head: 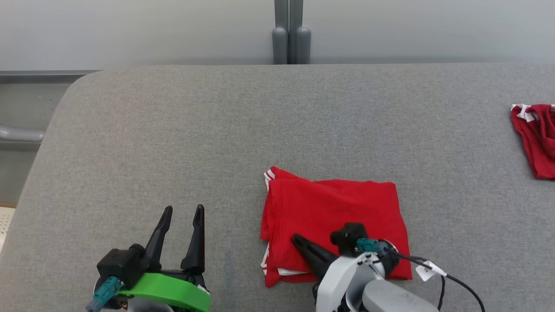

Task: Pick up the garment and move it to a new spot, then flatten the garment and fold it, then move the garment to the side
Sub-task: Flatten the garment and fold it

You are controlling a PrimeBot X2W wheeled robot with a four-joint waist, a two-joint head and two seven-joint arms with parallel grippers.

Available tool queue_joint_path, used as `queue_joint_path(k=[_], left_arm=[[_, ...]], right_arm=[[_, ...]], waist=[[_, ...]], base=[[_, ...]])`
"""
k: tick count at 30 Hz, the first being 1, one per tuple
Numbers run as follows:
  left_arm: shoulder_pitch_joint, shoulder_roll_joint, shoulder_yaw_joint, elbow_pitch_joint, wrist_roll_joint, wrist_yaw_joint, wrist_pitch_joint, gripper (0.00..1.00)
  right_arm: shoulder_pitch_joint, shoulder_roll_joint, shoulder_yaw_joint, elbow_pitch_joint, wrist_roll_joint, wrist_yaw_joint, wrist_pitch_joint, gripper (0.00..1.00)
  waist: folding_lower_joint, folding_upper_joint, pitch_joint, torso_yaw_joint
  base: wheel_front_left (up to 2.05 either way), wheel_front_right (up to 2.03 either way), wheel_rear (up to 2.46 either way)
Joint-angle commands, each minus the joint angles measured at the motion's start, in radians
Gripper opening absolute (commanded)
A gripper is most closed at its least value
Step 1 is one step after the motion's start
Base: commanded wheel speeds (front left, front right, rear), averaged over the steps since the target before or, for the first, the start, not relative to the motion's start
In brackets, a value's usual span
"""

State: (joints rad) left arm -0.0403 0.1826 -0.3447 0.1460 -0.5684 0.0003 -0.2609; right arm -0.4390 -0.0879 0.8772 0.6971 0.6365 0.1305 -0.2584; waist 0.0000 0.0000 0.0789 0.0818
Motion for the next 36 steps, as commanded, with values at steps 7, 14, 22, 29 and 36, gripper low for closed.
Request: queue_joint_path(k=[7, 14, 22, 29, 36], left_arm=[[0.017, 0.012, 0.007, -0.003, -0.009, 0.008, -0.003, 1.00], [0.022, 0.014, 0.008, -0.007, -0.013, 0.014, -0.003, 1.00], [0.003, 0.019, 0.013, -0.019, -0.001, 0.017, -0.004, 1.00], [-0.025, 0.014, 0.015, -0.017, 0.027, 0.025, -0.004, 1.00], [-0.014, -0.011, 0.051, -0.024, 0.056, 0.027, -0.005, 1.00]], right_arm=[[-0.049, 0.016, 0.188, 0.049, 0.035, 0.000, -0.006, 0.00], [-0.082, 0.004, 0.214, 0.021, 0.044, 0.000, -0.007, 0.00], [-0.027, -0.037, -0.064, -0.173, -0.089, 0.000, -0.007, 1.00], [0.099, -0.028, -0.406, -0.371, -0.289, 0.000, -0.007, 1.00], [0.236, 0.008, -0.642, -0.537, -0.402, 0.000, -0.007, 1.00]], waist=[[0.0000, 0.0000, -0.004, 0.005], [0.0000, 0.0000, 0.001, -0.008], [0.0000, 0.0000, 0.001, -0.034], [0.0000, 0.0000, -0.007, -0.069], [0.0000, 0.0000, -0.011, -0.097]], base=[[0.00, 0.00, 0.00], [0.00, 0.00, 0.00], [0.00, 0.00, 0.00], [0.00, 0.00, 0.00], [0.00, 0.00, 0.00]])
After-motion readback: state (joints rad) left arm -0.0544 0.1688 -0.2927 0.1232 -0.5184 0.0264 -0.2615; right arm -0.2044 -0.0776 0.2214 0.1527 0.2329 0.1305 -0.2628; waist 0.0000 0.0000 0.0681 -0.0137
